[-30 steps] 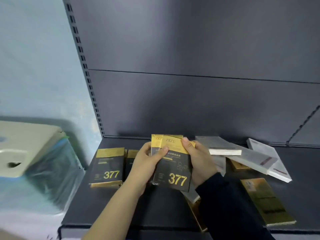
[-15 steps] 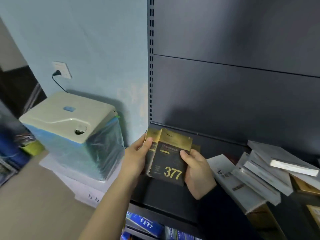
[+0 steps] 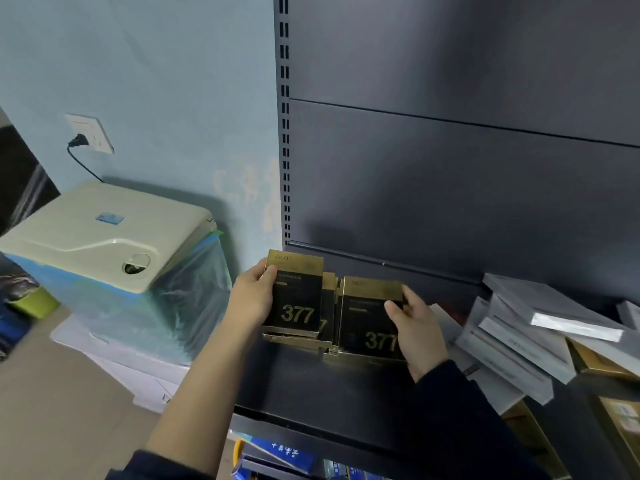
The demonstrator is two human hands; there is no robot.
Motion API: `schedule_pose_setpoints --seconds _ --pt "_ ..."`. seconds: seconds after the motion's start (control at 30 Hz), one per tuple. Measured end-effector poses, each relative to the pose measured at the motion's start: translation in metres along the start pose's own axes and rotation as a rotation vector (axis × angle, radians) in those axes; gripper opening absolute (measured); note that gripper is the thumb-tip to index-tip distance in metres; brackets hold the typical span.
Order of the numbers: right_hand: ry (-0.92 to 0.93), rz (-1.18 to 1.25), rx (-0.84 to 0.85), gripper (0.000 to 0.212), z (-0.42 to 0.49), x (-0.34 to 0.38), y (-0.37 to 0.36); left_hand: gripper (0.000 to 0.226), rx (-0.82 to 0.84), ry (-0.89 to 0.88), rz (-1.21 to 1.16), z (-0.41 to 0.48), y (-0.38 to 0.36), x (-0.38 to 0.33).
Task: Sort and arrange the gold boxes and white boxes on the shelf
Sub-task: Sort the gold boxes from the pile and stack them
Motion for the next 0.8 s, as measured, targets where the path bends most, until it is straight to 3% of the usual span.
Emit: schedule_pose_setpoints --seconds 0.13,0.33,0.47,0.63,0.73,0.8 --pt "0.001 -0.139 -0.005 0.047 0.008 -0.001 -0.01 0.031 0.061 0.019 0.033 0.004 -0.017 0.001" --pt "-0.003 -0.262 -0.022 0.052 -0.004 0.009 -0.017 0.032 0.065 0.0 0.059 0.003 -0.023 0.007" --pt "-0.018 -0.163 -0.008 0.058 -0.009 0.007 -0.01 0.038 0.058 -0.028 0.033 -0.003 -0.021 -0.001" --pt "0.066 0.051 -0.034 0.047 -0.02 0.013 0.008 0.033 0.067 -0.129 0.029 -0.015 -0.032 -0.027" --pt "0.035 0.202 0.075 0.052 -0.022 0.014 0.005 0.029 0.139 -0.177 0.07 -0.023 -0.061 -0.032" --pt "0.009 0.317 0.142 0.039 -0.023 0.014 0.002 0.028 0.199 -0.174 0.089 -0.028 -0.082 -0.03"
Point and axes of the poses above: each hand's wrist, its own z-axis towards the middle knuckle, its own y-axis out of the back of the hand, x = y × z, the point moved 6 cm from there along z, towards the middle knuckle, and after that the axes turned 10 degrees about -y, right-handed, at the moved point
